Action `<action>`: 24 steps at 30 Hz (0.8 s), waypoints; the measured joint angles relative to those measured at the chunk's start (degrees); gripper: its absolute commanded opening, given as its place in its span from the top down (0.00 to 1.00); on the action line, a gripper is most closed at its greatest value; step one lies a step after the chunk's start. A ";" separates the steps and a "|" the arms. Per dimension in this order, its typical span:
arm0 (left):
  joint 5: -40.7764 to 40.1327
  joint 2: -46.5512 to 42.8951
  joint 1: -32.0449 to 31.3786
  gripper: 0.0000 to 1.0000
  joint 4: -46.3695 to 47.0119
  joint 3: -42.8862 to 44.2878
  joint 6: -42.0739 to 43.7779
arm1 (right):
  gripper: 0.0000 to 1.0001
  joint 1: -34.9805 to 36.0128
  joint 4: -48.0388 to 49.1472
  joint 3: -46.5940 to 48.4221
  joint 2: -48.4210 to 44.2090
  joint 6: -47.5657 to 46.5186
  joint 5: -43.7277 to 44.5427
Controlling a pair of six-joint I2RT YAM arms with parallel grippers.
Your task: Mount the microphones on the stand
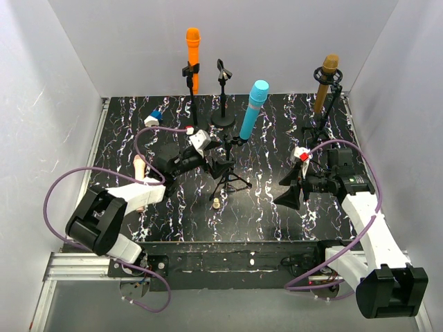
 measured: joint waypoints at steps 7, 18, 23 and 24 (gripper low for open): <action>0.02 3.30 -0.61 0.34 3.63 1.40 -3.82 | 0.16 -1.09 0.17 -0.04 -1.05 -0.50 0.22; 1.46 3.61 -0.92 1.00 5.75 1.86 -6.05 | 0.17 -2.47 0.33 -0.07 -0.15 -0.42 0.48; 1.46 3.65 -1.01 1.00 4.44 3.10 -3.67 | 0.17 -3.04 0.33 -0.07 0.44 -0.37 0.48; 1.14 3.63 -1.01 1.00 4.20 3.13 -3.17 | 0.17 -3.10 0.33 -0.07 0.48 -0.37 0.52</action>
